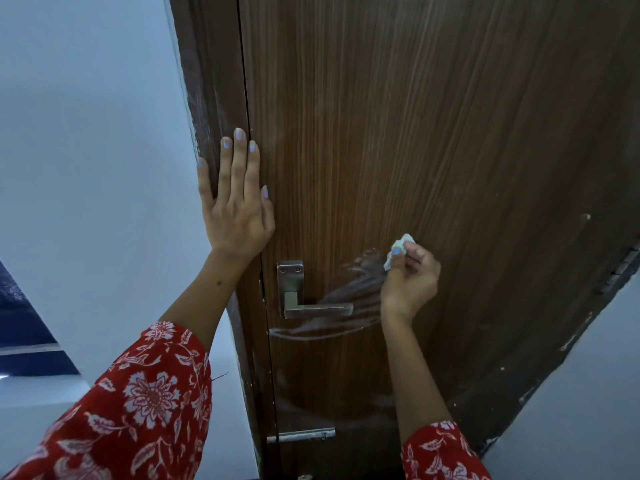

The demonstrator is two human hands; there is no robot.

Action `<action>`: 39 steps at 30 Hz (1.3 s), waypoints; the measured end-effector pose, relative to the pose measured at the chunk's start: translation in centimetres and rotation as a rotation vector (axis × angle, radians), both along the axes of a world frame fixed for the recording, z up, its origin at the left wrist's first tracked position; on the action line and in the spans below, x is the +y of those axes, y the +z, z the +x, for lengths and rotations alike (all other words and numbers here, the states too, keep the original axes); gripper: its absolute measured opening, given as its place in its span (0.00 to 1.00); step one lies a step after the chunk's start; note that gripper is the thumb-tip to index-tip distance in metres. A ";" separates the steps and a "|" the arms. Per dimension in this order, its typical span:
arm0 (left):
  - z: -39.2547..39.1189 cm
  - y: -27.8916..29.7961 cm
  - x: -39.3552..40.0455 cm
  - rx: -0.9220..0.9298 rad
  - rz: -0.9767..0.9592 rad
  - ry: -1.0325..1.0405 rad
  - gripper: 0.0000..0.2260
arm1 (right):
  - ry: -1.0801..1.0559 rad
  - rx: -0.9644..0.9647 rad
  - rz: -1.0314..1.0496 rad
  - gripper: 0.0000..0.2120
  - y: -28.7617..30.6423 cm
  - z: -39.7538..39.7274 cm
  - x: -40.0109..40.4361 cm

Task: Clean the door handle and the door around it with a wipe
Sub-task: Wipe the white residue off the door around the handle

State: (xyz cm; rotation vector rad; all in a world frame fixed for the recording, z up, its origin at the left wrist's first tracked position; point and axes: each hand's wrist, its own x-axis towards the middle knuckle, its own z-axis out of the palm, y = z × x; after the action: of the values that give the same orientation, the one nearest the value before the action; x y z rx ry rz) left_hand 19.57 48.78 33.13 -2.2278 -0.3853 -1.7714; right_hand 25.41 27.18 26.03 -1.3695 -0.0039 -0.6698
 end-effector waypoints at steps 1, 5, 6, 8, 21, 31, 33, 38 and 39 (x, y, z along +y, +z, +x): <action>0.0 0.0 0.0 0.003 0.001 0.001 0.24 | 0.016 -0.065 -0.106 0.09 -0.2 -0.4 0.4; 0.0 0.0 0.2 -0.002 0.000 0.005 0.24 | 0.083 -0.130 -0.211 0.09 -0.6 -0.3 0.3; 0.0 -0.1 0.1 -0.002 0.003 0.003 0.24 | 0.060 -0.045 -0.095 0.09 -0.3 -0.4 0.3; 0.0 -0.5 0.0 0.000 0.012 -0.002 0.24 | 0.030 0.043 -0.005 0.09 0.0 -0.7 0.9; 0.1 -1.1 0.2 -0.011 0.026 -0.012 0.24 | 0.102 -0.251 -0.508 0.09 -2.3 -1.5 0.9; 0.0 -1.1 0.2 -0.029 0.030 -0.038 0.23 | 0.074 -0.218 -0.636 0.09 -3.5 -2.3 1.8; -0.2 -1.3 0.4 -0.024 0.053 -0.048 0.23 | 0.006 -0.148 -0.490 0.09 -3.4 -2.4 1.9; -0.3 -2.5 0.9 0.011 0.099 -0.054 0.24 | 0.151 -0.319 -0.686 0.10 -3.2 -2.7 2.6; -0.4 -2.6 0.9 0.015 0.100 -0.050 0.25 | 0.152 -0.318 -0.699 0.10 -3.2 -2.7 2.5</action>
State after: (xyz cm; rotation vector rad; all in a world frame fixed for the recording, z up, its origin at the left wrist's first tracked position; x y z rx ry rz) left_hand 19.21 49.69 30.49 -2.1980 -0.2342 -1.7579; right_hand 22.75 29.64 22.85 -1.8852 -0.6414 -0.7871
